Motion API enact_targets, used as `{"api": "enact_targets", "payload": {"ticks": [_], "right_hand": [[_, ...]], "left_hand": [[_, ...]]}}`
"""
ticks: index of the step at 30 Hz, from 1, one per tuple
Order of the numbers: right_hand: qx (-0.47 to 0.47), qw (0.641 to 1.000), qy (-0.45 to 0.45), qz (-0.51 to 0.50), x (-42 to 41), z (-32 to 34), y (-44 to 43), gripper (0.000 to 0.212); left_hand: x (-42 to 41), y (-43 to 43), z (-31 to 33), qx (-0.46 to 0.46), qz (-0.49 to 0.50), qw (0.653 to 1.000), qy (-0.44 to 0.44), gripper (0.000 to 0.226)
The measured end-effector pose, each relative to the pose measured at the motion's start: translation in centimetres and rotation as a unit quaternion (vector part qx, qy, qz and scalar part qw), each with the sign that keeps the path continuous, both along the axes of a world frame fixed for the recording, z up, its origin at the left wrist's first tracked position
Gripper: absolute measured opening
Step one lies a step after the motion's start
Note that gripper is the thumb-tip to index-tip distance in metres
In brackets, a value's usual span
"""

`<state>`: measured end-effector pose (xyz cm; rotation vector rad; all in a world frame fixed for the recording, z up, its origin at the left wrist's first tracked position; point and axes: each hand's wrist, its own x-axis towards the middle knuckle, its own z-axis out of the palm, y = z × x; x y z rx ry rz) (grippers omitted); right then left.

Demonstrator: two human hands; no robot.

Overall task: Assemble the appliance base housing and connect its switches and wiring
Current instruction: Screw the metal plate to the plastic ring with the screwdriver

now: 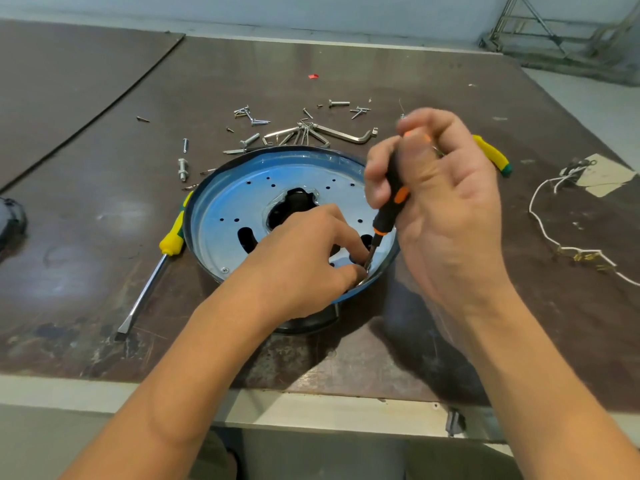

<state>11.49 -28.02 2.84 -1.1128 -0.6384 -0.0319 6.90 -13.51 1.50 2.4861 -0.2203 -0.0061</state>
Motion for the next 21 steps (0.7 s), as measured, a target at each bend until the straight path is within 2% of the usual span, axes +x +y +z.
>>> {"api": "enact_targets", "payload": {"ticks": [2, 3, 5, 8, 11, 14, 18, 21], "right_hand": [[0.011, 0.999, 0.03, 0.029, 0.1, 0.0, -0.2, 0.028], [0.007, 0.999, 0.031, 0.031, 0.1, 0.0, -0.3, 0.027], [-0.011, 1.0, 0.007, 0.012, -0.1, 0.2, -0.1, 0.011], [-0.018, 0.999, -0.018, -0.02, 0.1, 0.1, 0.0, 0.021], [-0.011, 1.0, 0.013, 0.011, 0.4, 0.1, -0.2, 0.009], [0.021, 0.997, 0.065, 0.035, 0.9, -0.2, -0.4, 0.033], [-0.016, 1.0, 0.013, 0.003, 1.0, -0.2, -0.4, 0.006], [-0.011, 1.0, -0.004, -0.024, 1.2, -0.4, -0.4, 0.014]], "left_hand": [[0.0, -0.1, 0.0, 0.006, 0.002, 1.0, -0.001, 0.006], [0.1, -0.1, 0.0, 0.008, 0.003, 1.0, -0.001, 0.006], [0.0, -0.2, 0.1, 0.008, 0.003, 1.0, 0.0, 0.004], [0.0, -0.2, 0.2, 0.008, 0.007, 1.0, 0.001, 0.001], [-0.1, -0.3, 0.2, 0.002, 0.01, 1.0, 0.004, 0.004], [-0.2, -0.5, 0.3, -0.007, 0.011, 1.0, 0.001, 0.009], [-0.2, -0.6, 0.4, -0.013, 0.019, 1.0, 0.002, 0.007], [-0.2, -0.6, 0.3, -0.007, 0.021, 1.0, 0.0, 0.004]]}}
